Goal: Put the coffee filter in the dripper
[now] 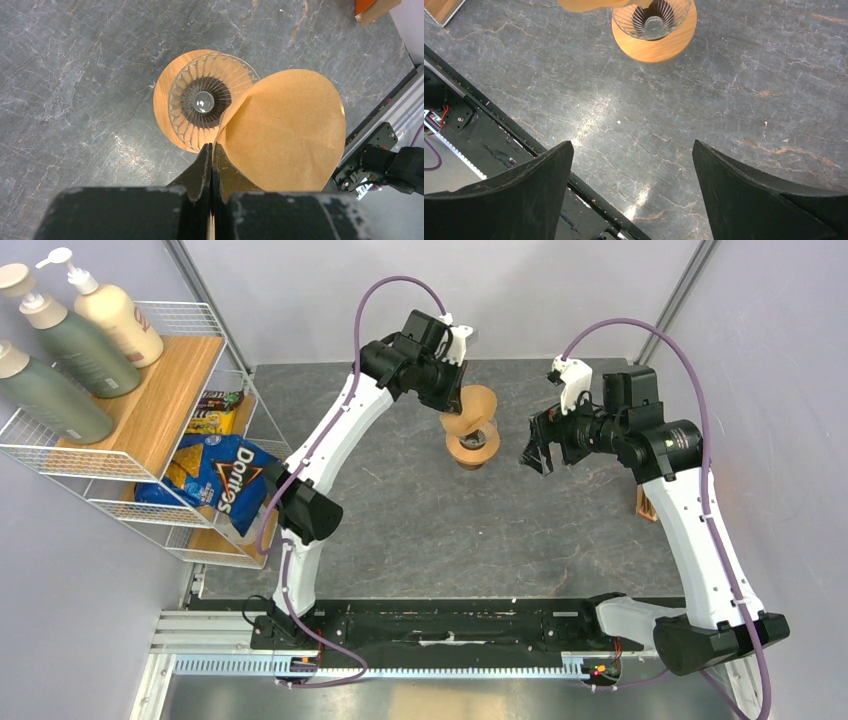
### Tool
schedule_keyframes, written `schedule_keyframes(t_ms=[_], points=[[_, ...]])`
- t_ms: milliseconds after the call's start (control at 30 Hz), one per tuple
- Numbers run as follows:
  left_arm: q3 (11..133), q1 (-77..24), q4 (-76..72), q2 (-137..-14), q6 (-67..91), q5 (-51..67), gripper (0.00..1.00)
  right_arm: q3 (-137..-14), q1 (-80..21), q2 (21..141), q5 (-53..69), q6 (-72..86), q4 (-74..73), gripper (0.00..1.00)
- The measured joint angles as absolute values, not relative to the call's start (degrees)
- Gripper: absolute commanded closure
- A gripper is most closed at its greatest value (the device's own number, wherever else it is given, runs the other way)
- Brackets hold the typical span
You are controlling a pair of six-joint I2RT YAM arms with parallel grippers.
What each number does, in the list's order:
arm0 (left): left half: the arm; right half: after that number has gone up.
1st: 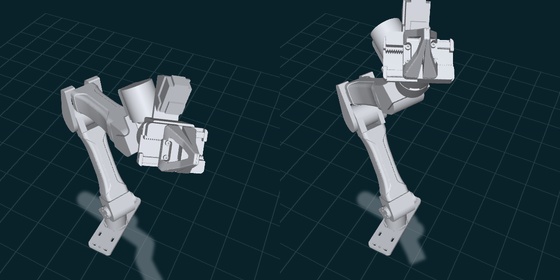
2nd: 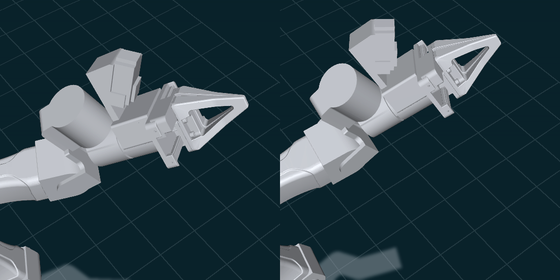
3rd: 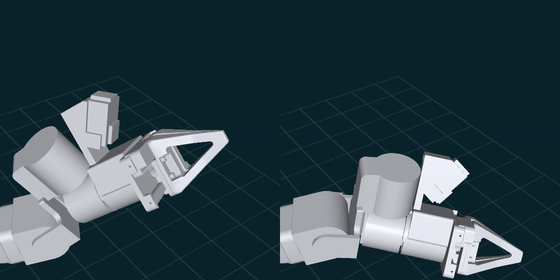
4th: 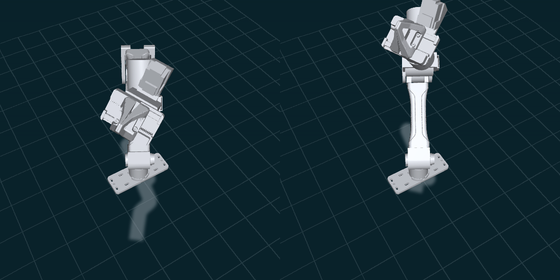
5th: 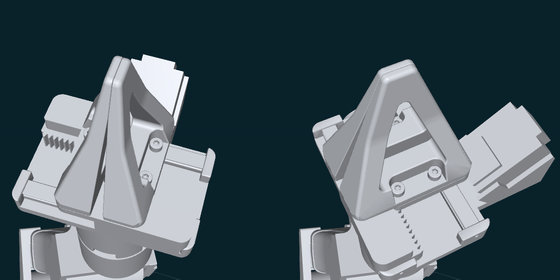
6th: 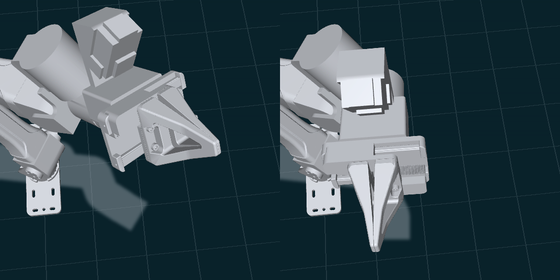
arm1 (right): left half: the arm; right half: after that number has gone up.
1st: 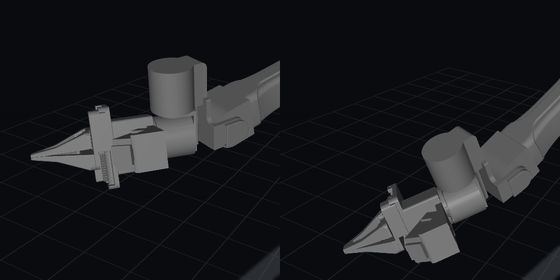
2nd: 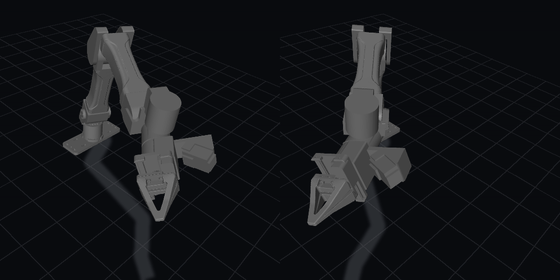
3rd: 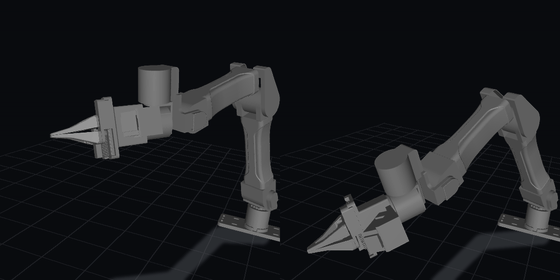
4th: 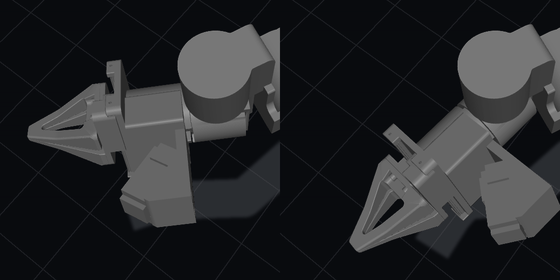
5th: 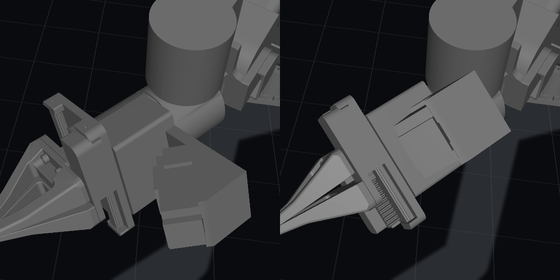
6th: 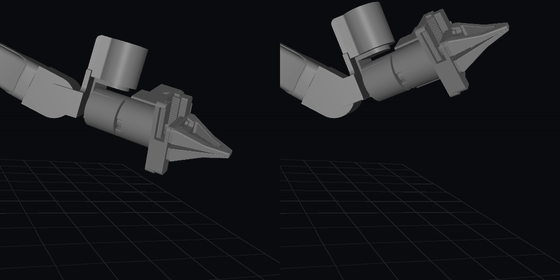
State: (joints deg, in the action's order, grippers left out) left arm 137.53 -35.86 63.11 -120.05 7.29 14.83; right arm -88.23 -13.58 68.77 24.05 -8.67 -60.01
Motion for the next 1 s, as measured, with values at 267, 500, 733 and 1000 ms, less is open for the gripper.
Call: schedule_keyframes(t_ms=[267,500,733,1000], points=[[138.30,-35.97,62.17,-123.50,8.47,14.00,0.49,-89.67,-13.58,70.76,24.05,-8.05,-58.89,0.03],[139.35,-35.24,62.00,-123.92,8.84,15.20,0.13,-93.51,-13.58,75.68,24.49,-7.57,-57.23,0.05],[133.19,-26.63,57.98,-114.61,9.56,23.00,0.10,-101.62,-14.46,84.51,26.44,-8.51,-55.92,0.34],[115.39,-22.15,52.75,-91.31,8.60,24.38,0.09,-114.28,-22.50,98.56,19.20,-12.21,-55.79,0.61]])
